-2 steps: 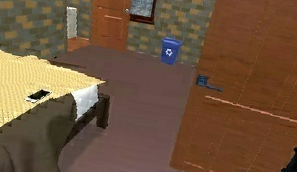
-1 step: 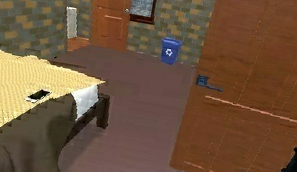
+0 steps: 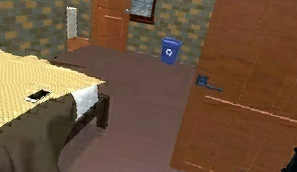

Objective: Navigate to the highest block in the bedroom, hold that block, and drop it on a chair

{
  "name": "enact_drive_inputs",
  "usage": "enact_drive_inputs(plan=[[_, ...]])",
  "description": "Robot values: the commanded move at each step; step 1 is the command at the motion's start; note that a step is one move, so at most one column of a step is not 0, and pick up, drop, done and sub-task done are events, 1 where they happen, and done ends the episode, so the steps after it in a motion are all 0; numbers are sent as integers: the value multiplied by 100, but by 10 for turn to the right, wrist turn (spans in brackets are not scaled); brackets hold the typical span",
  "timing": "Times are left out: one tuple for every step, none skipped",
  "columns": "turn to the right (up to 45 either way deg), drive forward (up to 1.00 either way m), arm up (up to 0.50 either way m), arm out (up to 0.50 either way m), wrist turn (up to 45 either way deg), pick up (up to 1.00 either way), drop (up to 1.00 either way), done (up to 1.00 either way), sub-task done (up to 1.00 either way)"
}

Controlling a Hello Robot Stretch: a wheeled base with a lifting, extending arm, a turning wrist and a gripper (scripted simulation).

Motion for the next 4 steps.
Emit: enact_drive_inputs(plan=[[0,0,10,0,0,0,0,0,0],[0,0,22,0,0,0,0,0,0],[0,0,0,0,-450,0,0,0,0],[0,0,0,0,-450,0,0,0,0]])
